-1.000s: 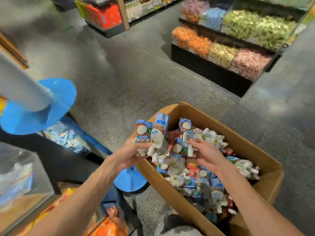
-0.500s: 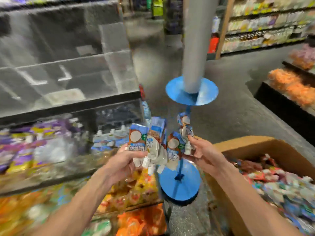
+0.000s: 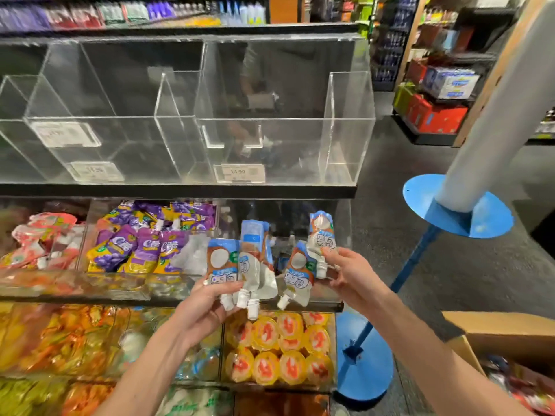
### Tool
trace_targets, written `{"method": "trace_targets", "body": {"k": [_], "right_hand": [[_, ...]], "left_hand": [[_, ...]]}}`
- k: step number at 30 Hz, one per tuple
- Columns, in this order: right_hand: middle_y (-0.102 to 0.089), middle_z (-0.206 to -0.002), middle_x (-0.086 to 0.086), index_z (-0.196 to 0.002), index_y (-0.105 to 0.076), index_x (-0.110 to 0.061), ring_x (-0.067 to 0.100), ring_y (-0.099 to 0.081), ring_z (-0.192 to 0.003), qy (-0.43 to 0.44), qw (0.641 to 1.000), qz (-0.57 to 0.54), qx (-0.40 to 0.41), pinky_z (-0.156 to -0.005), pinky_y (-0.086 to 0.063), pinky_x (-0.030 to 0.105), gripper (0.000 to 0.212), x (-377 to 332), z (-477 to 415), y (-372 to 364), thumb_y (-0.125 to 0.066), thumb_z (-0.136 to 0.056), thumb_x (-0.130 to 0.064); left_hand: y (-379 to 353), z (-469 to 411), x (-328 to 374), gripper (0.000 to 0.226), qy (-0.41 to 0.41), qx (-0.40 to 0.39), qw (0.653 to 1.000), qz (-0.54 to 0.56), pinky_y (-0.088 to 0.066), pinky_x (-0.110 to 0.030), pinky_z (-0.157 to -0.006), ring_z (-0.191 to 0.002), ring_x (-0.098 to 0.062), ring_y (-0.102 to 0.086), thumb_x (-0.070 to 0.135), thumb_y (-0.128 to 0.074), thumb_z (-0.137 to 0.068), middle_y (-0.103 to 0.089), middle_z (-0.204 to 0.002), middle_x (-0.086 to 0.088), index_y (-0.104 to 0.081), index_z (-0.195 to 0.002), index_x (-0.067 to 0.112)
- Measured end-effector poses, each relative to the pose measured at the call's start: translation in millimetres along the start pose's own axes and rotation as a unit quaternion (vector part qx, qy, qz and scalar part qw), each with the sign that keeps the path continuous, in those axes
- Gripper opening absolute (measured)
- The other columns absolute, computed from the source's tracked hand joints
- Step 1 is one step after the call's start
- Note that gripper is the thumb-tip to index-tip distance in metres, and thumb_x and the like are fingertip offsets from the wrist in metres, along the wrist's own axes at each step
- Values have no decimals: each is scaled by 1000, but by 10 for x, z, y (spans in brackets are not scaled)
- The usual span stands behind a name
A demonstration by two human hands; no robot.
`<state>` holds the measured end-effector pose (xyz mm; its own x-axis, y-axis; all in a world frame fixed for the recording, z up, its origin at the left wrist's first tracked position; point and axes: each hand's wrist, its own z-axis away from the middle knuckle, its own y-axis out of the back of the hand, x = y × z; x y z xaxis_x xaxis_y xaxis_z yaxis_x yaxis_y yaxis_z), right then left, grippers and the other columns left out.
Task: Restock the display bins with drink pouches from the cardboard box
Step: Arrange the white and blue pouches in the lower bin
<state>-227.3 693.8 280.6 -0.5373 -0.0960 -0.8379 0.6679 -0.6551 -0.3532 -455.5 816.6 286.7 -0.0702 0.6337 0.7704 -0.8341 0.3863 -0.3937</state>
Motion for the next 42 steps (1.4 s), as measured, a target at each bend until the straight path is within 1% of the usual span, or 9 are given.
{"method": "trace_targets", "body": {"k": [4,10,17,22,26,31,35,39,42], "right_hand": [[-70,-103,17,-114,-53,-3,23,-71,-80,50,996,76,-9,-62,-58,35,22,-108,-294,-216,-63,-96,-9],[-70,-104,18,-118,-47,1,28,-72,-82,-3,991,84,-100,-58,-58,36,31,-89,-713,-486,-65,-94,-9],[-75,-83,-2,-103,-50,-10,12,-72,-74,97,980,125,-121,-59,-59,30,14,97,-743,-740,-61,-96,-6],[-74,-99,-9,-100,-52,-17,12,-71,-93,223,934,218,-173,-74,-59,30,18,23,-562,-757,-65,-94,-7],[-71,-98,-7,-99,-53,-26,14,-70,-93,313,904,212,-200,-75,-57,29,24,-117,-403,-777,-67,-91,-8],[-63,-89,-30,-111,-45,-25,-11,-62,-78,440,768,434,-167,-70,-41,2,30,68,-643,-836,-65,-91,-17],[-73,-89,8,-117,-48,-17,21,-65,-73,440,661,581,-177,-64,-39,20,24,289,-1075,-859,-49,-97,-28],[-54,-139,10,-136,-52,-8,19,-51,-126,432,519,701,-231,-94,-24,1,35,403,-1437,-995,-36,-106,-17],[-61,-134,9,-130,-61,-4,15,-57,-122,418,546,686,-238,-109,-14,1,39,440,-1648,-1074,-36,-101,-10]], "left_hand": [[104,-144,171,63,-16,34,999,30,-62,-37,-64,-77,-28,-75,-9,-67,-65,-73,-101,-22,-57,-127,-8],[16,-301,369,16,-28,97,994,39,-55,-26,-45,-59,-19,-73,-13,-67,-65,-74,-73,-15,-74,-76,-2],[123,-344,458,26,-59,147,986,42,-55,-22,-48,-64,-17,-73,-8,-65,-73,-76,-83,-13,-67,-98,0],[302,-352,516,74,-75,126,987,67,-60,-29,-55,-72,-24,-75,-1,-85,-43,-76,-89,-16,-64,-114,-4],[464,-404,592,75,-68,95,992,54,-56,-28,-50,-68,-23,-74,-8,-81,-50,-76,-87,-15,-59,-122,-5],[724,-517,706,92,-52,40,997,37,-59,-30,-55,-71,-24,-75,13,-98,1,-76,-85,-15,-76,-88,4],[838,-440,818,46,-46,24,999,-10,-54,-22,-47,-61,-16,-73,-2,-87,-45,-76,-75,-8,-71,-87,6],[1043,-399,839,73,-44,62,997,-4,-61,-29,-61,-79,-23,-75,-10,-79,-49,-75,-100,-16,-63,-119,3],[1164,-353,823,87,-44,88,995,-1,-60,-32,-65,-86,-26,-74,-14,-80,-48,-73,-111,-19,-58,-130,6]]}}
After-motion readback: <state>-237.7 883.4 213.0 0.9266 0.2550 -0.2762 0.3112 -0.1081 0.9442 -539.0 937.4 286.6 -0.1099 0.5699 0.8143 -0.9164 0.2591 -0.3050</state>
